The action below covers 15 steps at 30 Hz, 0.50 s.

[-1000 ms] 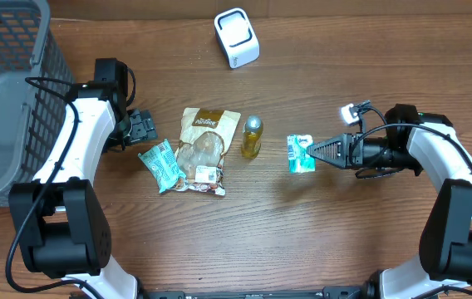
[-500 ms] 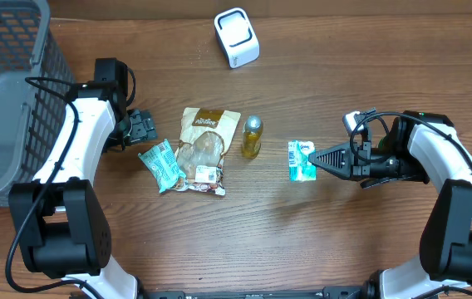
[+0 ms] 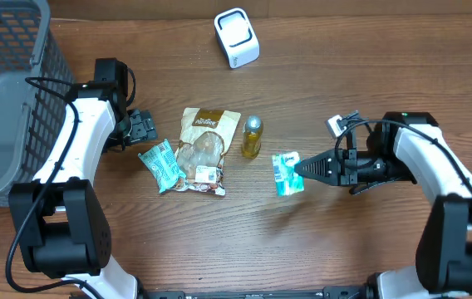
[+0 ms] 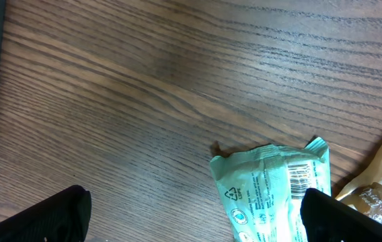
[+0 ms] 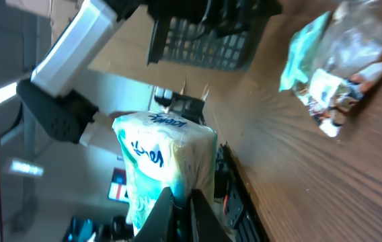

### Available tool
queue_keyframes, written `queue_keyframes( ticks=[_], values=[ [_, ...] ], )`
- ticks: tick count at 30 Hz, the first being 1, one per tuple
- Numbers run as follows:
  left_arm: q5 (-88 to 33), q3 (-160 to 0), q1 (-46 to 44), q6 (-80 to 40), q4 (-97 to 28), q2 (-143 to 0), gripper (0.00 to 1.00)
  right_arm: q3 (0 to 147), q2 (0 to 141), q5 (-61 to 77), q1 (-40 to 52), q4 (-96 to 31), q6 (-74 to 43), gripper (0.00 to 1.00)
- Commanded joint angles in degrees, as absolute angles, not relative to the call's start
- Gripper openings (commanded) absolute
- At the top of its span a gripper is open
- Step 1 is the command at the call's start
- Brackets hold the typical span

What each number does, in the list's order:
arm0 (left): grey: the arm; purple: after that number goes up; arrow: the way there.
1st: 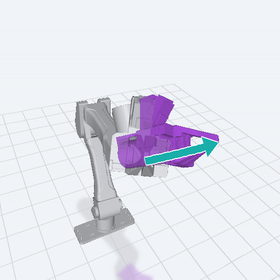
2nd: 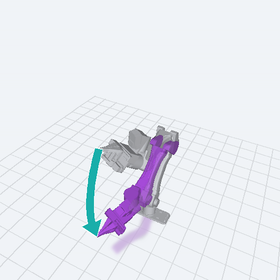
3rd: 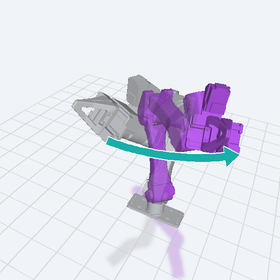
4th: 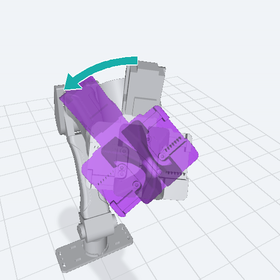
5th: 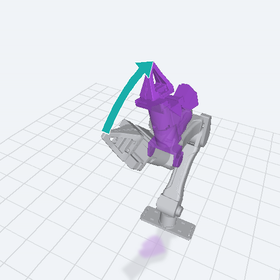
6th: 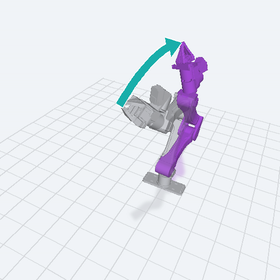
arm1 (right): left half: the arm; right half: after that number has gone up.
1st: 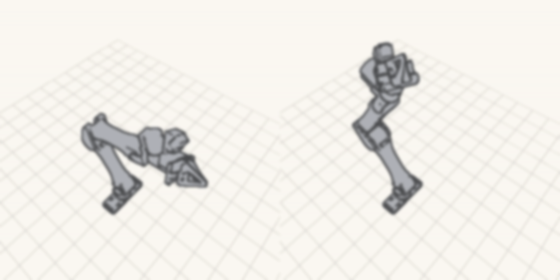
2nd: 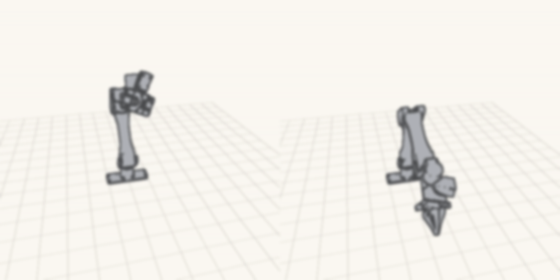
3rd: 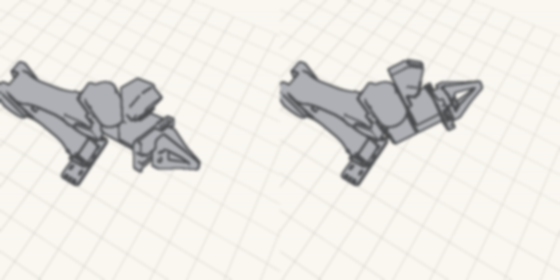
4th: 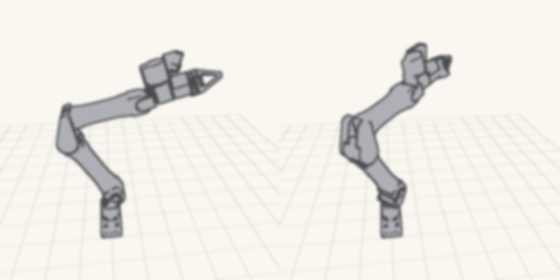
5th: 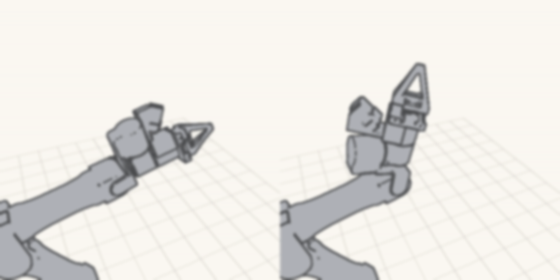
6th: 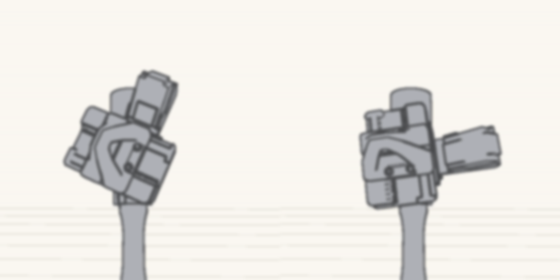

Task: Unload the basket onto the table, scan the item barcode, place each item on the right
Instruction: 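Lift the tissue pack and pull it right with the right gripper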

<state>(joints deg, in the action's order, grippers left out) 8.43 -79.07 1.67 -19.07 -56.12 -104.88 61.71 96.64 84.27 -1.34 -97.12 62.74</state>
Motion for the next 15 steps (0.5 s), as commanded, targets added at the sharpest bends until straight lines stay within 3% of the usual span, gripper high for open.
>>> queue_keyframes(
  ticks=[1,15],
  values=[
    [8.78,-78.89,2.22,-18.20,-56.27,-103.18,1.00,61.84,91.20,88.18,-0.69,-97.17,60.97,0.04],
    [8.78,-78.89,2.22,-18.20,-56.27,-103.18,1.00,61.84,85.62,85.17,-0.69,-90.39,59.83,0.04]
  ],
)
